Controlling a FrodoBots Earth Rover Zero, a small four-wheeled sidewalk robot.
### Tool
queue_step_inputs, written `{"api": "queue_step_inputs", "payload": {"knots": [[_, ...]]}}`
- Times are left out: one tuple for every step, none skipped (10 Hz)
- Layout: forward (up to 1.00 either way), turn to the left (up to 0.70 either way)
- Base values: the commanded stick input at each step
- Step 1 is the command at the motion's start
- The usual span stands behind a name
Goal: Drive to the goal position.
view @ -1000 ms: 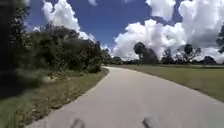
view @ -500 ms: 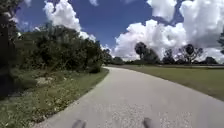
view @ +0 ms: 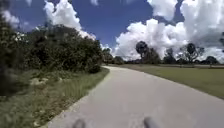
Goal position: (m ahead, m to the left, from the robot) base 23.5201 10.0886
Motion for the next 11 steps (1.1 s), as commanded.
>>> {"api": "queue_step_inputs", "payload": {"knots": [[0.70, -0.09], [0.70, -0.33], [0.70, -0.35], [0.70, -0.35], [0.70, -0.35], [0.70, -0.14], [0.70, 0.00], [0.70, 0.00], [0.70, 0.00], [0.70, 0.00], [0.70, 0.00]]}}
